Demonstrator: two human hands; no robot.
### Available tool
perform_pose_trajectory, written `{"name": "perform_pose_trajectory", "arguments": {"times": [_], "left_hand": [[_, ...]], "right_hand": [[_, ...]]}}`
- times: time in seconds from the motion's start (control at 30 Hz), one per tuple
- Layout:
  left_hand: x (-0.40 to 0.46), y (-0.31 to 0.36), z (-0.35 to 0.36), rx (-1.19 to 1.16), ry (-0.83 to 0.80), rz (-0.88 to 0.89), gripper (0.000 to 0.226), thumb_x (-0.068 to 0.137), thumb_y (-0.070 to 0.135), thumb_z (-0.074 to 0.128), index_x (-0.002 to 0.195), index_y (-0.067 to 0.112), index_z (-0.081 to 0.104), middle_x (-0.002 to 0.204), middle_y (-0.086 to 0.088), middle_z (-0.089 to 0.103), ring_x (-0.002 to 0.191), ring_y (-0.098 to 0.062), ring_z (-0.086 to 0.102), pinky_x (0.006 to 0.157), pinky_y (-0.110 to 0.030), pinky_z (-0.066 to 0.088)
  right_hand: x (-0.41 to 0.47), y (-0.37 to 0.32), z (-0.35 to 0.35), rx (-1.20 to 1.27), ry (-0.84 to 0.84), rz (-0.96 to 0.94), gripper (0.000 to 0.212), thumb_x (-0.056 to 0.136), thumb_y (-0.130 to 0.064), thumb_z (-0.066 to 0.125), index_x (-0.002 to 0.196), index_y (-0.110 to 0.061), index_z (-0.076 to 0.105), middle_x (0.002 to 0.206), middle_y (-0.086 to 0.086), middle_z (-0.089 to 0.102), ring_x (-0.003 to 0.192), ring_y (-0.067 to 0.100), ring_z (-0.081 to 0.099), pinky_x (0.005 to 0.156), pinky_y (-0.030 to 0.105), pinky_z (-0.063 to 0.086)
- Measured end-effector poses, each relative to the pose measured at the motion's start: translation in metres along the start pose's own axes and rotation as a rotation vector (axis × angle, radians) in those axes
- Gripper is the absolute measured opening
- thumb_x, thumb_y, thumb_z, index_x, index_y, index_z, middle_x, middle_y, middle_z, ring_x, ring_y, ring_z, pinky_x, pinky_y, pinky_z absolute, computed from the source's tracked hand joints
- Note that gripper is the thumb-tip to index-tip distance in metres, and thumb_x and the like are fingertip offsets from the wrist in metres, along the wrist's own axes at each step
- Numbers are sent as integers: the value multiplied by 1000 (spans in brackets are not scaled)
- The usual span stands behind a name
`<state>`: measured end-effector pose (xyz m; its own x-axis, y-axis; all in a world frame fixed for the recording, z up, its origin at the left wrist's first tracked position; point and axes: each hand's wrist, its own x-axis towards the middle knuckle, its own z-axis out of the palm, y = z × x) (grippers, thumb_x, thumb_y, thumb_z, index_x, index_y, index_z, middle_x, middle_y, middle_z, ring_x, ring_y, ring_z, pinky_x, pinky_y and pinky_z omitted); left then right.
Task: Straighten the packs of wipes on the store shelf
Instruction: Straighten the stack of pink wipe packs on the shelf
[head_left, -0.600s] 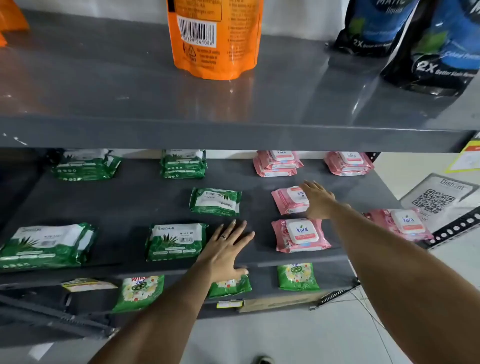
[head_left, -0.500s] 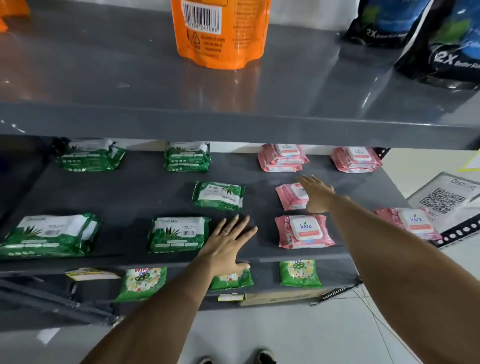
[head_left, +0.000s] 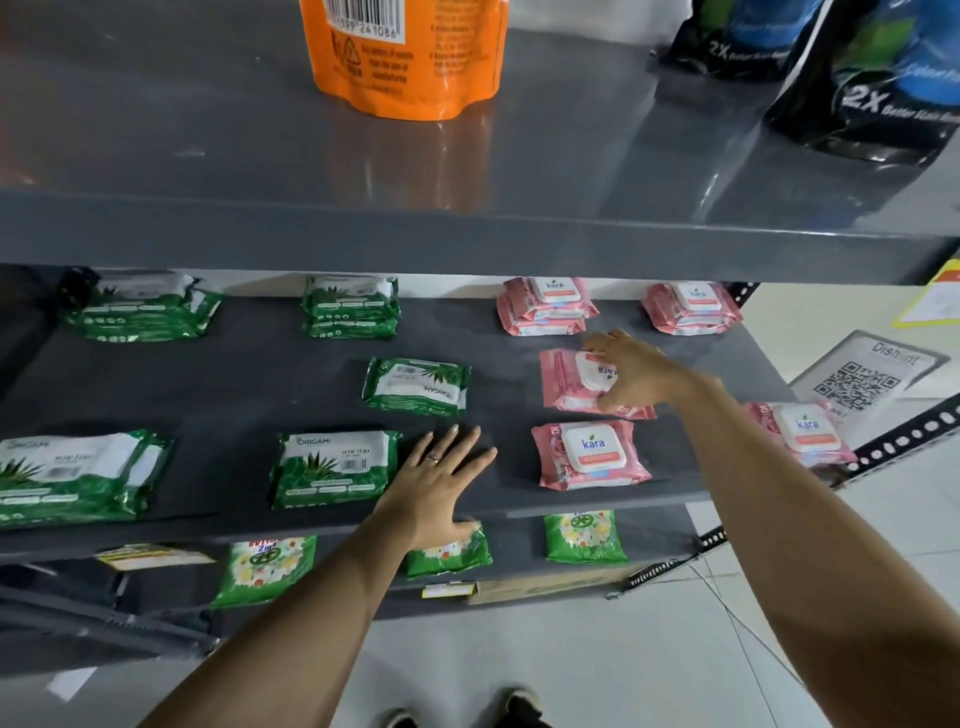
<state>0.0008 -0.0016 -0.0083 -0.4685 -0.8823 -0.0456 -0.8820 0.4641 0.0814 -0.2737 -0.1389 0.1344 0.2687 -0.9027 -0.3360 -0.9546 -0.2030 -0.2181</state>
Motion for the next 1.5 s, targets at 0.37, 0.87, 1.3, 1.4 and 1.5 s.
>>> {"name": "perform_pose_trajectory", "arguments": {"times": [0.37, 0.87, 1.3, 1.4, 1.5], "left_hand": [[-3, -1, -2, -57, 56, 35, 94, 80, 59, 59, 150, 31, 2, 161, -5, -2, 146, -27, -5, 118, -47, -2], [-2, 1, -1, 0, 44, 15, 93, 80, 62, 53, 150, 31, -1, 161, -5, -4, 146, -28, -4, 118, -48, 0], [-2, -1, -1, -56, 39, 17, 93, 80, 59, 57, 150, 33, 2, 161, -3, -4, 146, -25, -6, 118, -46, -2], [-1, -1, -1, -51, 46, 17, 93, 79, 58, 57, 150, 33, 2, 161, -3, -4, 146, -25, -7, 118, -46, -2], [-2, -1, 0, -48, 49, 12, 93, 79, 59, 57, 150, 33, 2, 161, -4, -4, 146, -26, -6, 118, -46, -3]], "right_hand": [[-62, -13, 50, 32, 40, -30, 89, 62, -13, 86, 138, -23, 41, 127, 0, 39, 117, 25, 44, 98, 37, 43], [-100, -47, 28, 183, 497, 270, 62, 79, -32, 77, 134, -19, 51, 127, 11, 44, 98, 37, 60, 83, 40, 48], [-77, -52, 52, 226, 120, 230, 46, 80, -34, 70, 125, -29, 61, 132, 8, 40, 123, 37, 42, 102, 38, 38], [-83, -49, 47, 170, 99, 139, 57, 80, -43, 71, 133, -30, 55, 140, 6, 37, 133, 35, 34, 107, 42, 34], [-83, -64, 48, 157, 336, 310, 70, 80, -70, 55, 136, -28, 50, 140, 11, 39, 131, 38, 36, 97, 50, 44]]}}
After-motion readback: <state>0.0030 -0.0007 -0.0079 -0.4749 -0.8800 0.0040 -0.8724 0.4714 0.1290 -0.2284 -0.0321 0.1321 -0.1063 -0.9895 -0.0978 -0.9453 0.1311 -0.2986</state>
